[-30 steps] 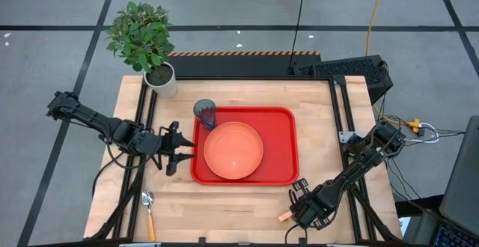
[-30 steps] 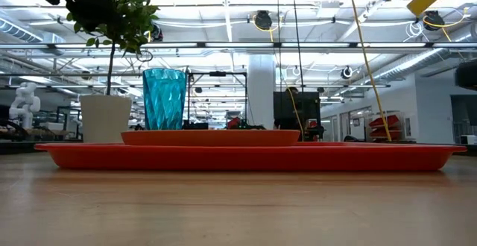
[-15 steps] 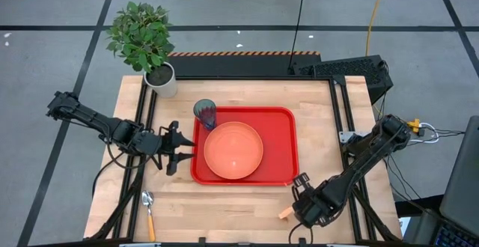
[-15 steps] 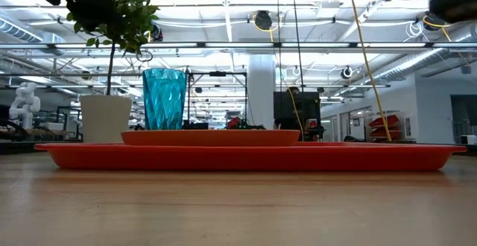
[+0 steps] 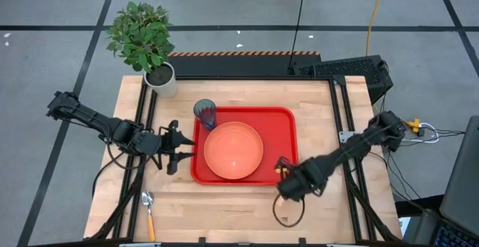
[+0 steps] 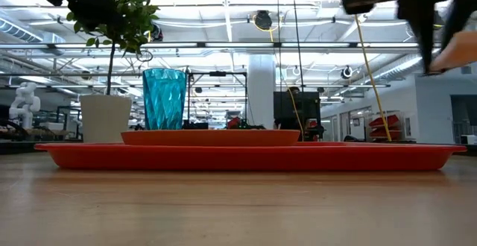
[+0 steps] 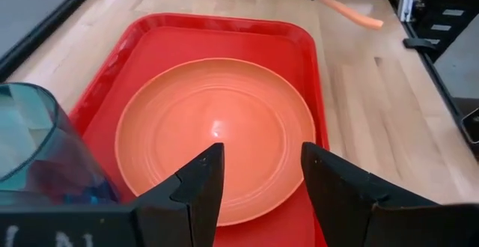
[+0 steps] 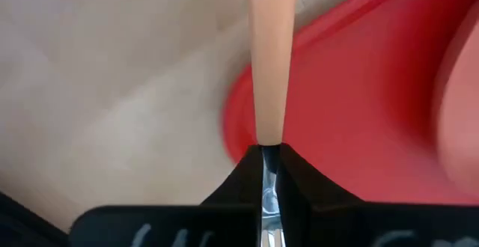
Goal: Pick and place plate/cup/fork/spoon on tray
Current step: Put the yellow fork on the red serving tray to the right of the orange plate
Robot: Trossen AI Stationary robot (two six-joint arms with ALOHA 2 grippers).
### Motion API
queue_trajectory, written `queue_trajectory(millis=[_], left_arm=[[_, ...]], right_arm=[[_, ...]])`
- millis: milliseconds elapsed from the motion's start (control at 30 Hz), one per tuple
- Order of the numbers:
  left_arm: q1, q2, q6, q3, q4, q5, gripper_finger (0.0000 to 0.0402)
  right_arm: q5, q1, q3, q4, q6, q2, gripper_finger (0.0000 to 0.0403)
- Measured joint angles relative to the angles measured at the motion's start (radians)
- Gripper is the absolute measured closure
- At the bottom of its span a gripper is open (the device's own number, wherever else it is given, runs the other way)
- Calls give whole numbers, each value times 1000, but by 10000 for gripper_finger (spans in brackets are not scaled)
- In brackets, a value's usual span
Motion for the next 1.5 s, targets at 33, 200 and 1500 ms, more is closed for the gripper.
queue_trajectory(millis=[33,200,1500], left_arm=[[0,1,4,0,0,-7,220],[0,22,10,0,0,-25,220],[1,-74,22,0,0,-25,220]], right_arm=[[0,-17,0,4,-75,0,402],[20,-119,1,47,-242,0,402],[-85,-461,1,268,-858,133,397]])
